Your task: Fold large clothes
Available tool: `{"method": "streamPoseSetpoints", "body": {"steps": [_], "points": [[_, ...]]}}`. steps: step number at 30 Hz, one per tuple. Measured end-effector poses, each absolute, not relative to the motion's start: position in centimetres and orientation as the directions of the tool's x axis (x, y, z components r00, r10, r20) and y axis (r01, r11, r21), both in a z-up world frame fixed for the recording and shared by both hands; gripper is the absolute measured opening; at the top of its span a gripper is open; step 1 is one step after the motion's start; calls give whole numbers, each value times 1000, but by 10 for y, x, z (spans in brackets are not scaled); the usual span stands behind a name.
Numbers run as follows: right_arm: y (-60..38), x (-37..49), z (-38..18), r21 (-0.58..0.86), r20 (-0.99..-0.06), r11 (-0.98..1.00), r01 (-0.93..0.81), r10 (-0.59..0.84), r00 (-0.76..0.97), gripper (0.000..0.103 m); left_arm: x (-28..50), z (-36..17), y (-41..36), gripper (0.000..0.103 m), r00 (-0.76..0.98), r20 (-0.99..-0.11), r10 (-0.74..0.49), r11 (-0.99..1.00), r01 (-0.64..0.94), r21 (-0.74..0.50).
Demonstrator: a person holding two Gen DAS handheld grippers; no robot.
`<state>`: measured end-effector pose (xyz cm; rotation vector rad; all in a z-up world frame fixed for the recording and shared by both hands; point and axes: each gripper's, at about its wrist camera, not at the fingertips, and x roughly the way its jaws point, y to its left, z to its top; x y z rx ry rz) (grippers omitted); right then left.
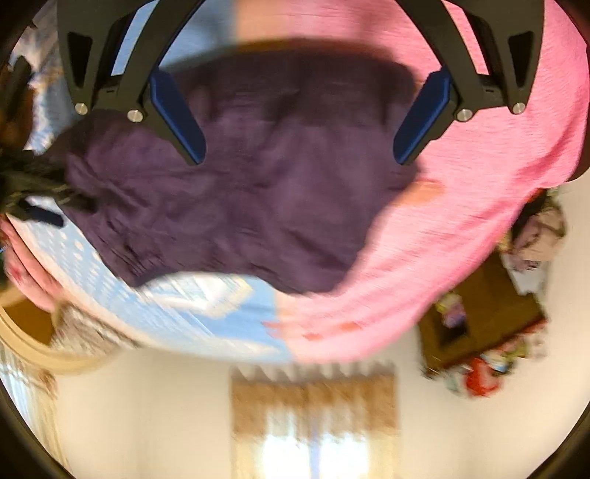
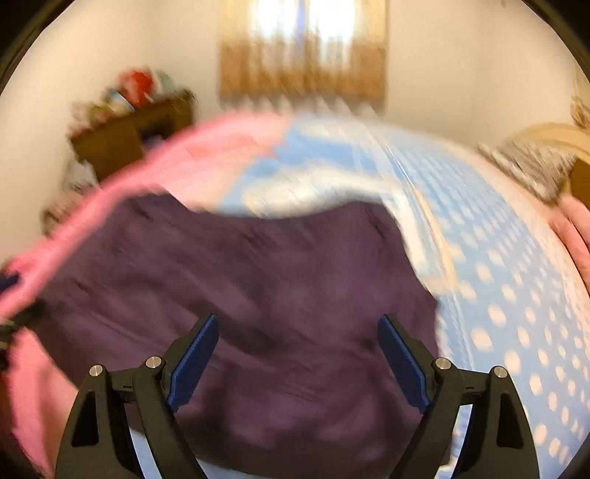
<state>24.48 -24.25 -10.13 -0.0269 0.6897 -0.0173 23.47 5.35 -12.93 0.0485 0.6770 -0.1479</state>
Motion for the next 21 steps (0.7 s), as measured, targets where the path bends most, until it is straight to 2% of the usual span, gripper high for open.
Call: {"method": "streamPoseSetpoints", "body": {"steps": [2, 3, 7, 8, 10, 13, 17, 21], "points": [[-213, 256, -89, 19, -587, 996, -83, 79, 806, 88, 247, -129, 74, 103, 793, -605, -76, 997, 63, -43], [-201, 269, -90, 15, -585, 995, -97, 87, 806, 88, 257, -128, 82, 103, 790, -607, -83, 995, 37, -89], [-187, 329, -120, 23, -631, 999, -35, 42, 775, 88, 294, -127, 103, 103, 820, -563, -104, 956, -74, -285], [-185, 337, -131, 8, -658, 1000, -20, 20, 752, 88, 302, -130, 103, 103, 819, -560, -120, 952, -64, -298], [-195, 352, -160, 18, -736, 1000, -1, 14, 677, 89, 322, -144, 99, 103, 782, -610, -125, 958, -65, -279], [-195, 348, -172, 20, -722, 1000, -22, 30, 692, 92, 346, -180, 98, 103, 720, -693, -41, 970, -139, -202], [-193, 351, -178, 2, -715, 1000, -28, 21, 699, 95, 345, -198, 113, 103, 731, -677, -87, 938, -168, -302], [-188, 356, -180, -7, -724, 1000, -30, 16, 689, 96, 355, -202, 111, 103, 706, -702, -94, 949, -150, -278]]}}
